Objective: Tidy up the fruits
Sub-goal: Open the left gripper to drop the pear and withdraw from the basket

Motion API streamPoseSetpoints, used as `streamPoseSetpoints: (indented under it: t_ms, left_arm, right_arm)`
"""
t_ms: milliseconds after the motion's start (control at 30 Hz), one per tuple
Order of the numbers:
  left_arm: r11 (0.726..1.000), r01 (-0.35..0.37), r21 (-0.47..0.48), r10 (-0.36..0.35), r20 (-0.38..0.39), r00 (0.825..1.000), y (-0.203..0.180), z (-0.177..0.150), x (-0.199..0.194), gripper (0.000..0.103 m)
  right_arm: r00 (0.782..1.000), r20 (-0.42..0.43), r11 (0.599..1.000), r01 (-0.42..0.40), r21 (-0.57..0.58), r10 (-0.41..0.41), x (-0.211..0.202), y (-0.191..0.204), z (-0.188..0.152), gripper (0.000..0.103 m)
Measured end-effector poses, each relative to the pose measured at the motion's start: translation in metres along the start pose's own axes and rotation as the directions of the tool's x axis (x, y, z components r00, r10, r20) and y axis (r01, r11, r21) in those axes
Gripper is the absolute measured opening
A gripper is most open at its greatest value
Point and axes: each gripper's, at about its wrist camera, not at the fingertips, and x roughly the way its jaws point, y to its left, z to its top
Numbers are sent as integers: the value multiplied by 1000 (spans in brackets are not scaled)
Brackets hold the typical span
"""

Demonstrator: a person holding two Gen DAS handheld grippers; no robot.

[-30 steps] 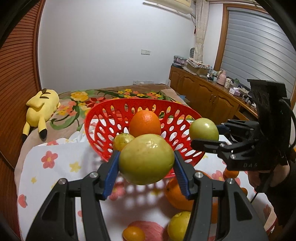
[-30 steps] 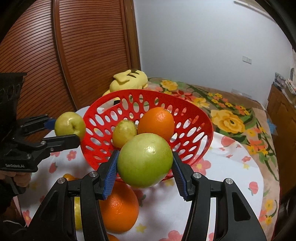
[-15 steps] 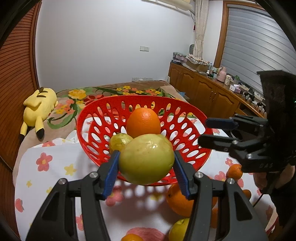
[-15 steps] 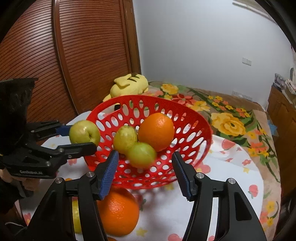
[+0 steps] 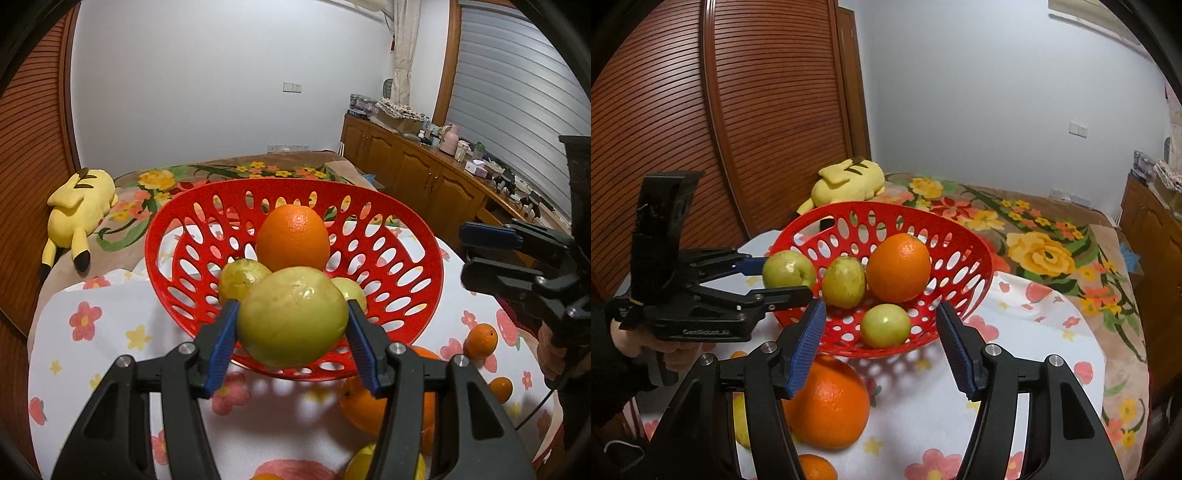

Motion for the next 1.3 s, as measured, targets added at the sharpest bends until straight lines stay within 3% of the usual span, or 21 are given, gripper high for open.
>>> streamPoseSetpoints:
  t_ms: [367, 1300]
  left_arm:
    - [1000, 3, 1, -3, 33, 999, 2, 3, -12, 60]
    - [1000, -8, 9, 7, 32, 999, -15, -74, -83, 66]
  right_arm:
    - [1000, -1, 1000, 11, 19, -11, -10, -1, -11, 64]
    - [990, -22, 972, 139, 189, -137, -86, -4, -117, 65]
